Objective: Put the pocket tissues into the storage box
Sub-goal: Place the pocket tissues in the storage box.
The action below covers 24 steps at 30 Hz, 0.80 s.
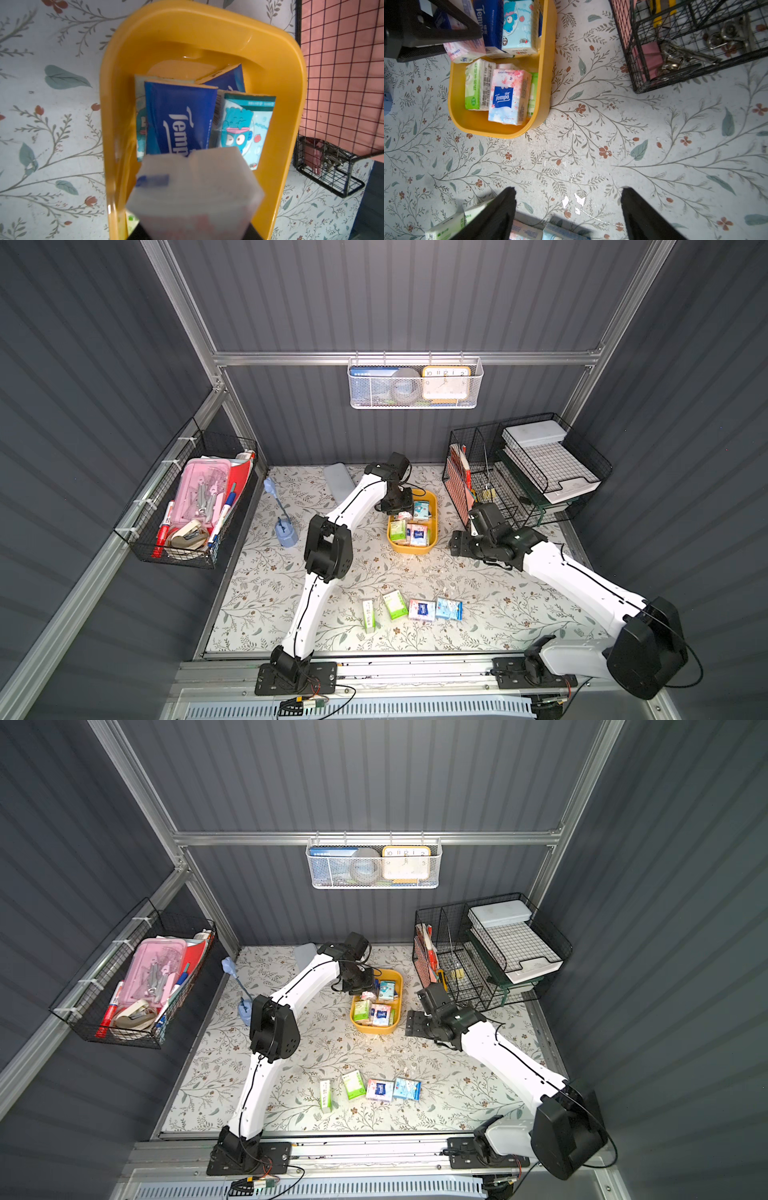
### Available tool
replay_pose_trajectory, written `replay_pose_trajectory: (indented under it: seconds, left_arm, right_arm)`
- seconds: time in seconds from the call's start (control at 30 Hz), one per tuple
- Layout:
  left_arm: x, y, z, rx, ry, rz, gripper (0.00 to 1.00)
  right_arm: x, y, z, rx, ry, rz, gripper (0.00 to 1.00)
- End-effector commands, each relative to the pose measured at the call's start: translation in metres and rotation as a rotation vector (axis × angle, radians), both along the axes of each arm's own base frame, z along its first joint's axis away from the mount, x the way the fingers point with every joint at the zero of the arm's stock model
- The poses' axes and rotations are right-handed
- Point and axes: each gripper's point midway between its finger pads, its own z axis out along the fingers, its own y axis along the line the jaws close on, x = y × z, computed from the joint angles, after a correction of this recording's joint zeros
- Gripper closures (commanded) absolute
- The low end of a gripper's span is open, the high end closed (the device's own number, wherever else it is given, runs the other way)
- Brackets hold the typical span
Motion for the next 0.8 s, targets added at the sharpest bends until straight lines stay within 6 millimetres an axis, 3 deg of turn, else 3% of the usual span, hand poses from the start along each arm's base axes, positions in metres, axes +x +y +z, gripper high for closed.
replay_pose_trajectory:
  seconds: [0.0,0.17,0.3,0.37,0.43,0.57,0.77]
  left_arm:
    - [-0.008,0.002,-0.012,0.007,0.049,-0.025,0.54]
    - [-0.005,0.001,-0.009,0.003,0.026,-0.034,0.39]
    - [0.003,-0.001,0.005,-0.01,-0.026,-0.02,0.23]
    - [0.007,0.001,0.014,-0.012,-0.054,-0.007,0.21]
    - [0.012,0.007,0.026,-0.014,-0.085,0.021,0.16]
    - [0.021,0.03,0.054,-0.053,-0.147,0.103,0.15]
    - [0.027,0.091,0.086,-0.086,-0.209,0.234,0.15]
  right_arm:
    - [0.003,0.002,0.0,0.007,0.01,-0.003,0.16]
    - [0.003,0.007,0.002,0.024,0.011,0.019,0.16]
    - [-0.001,0.015,0.006,0.063,0.031,0.042,0.17]
    - [-0.003,0.025,0.009,0.112,0.037,0.06,0.17]
    - [-0.008,0.041,0.011,0.145,0.043,0.097,0.18]
    - [-0.026,0.084,0.013,0.152,0.054,0.231,0.18]
    - [-0.062,0.152,0.012,0.185,0.104,0.442,0.19]
